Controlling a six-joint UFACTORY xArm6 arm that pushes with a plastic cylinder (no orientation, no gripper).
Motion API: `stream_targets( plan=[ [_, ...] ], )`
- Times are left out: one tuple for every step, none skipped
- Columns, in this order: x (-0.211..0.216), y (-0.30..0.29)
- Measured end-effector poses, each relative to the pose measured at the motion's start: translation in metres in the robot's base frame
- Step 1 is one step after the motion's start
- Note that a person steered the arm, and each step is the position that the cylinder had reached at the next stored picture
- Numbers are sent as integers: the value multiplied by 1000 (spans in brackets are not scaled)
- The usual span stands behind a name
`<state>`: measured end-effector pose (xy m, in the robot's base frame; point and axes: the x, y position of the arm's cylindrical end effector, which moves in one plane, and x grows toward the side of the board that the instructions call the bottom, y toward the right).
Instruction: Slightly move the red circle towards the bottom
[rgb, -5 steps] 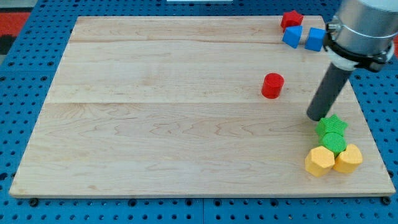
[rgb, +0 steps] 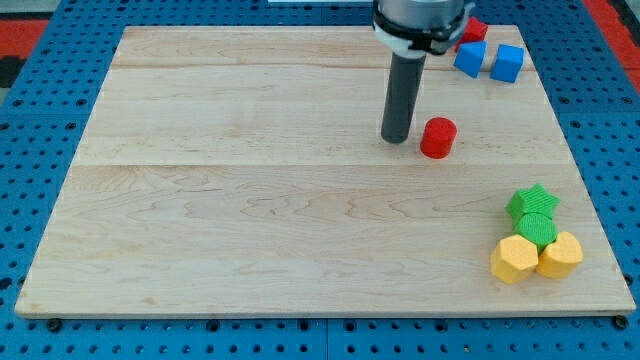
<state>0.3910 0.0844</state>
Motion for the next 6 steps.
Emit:
stream_targets(
  plan=[
    [-25, 8],
    [-33, 46],
    [-19, 54],
    [-1, 41],
    [4, 19],
    [17, 21]
  ],
)
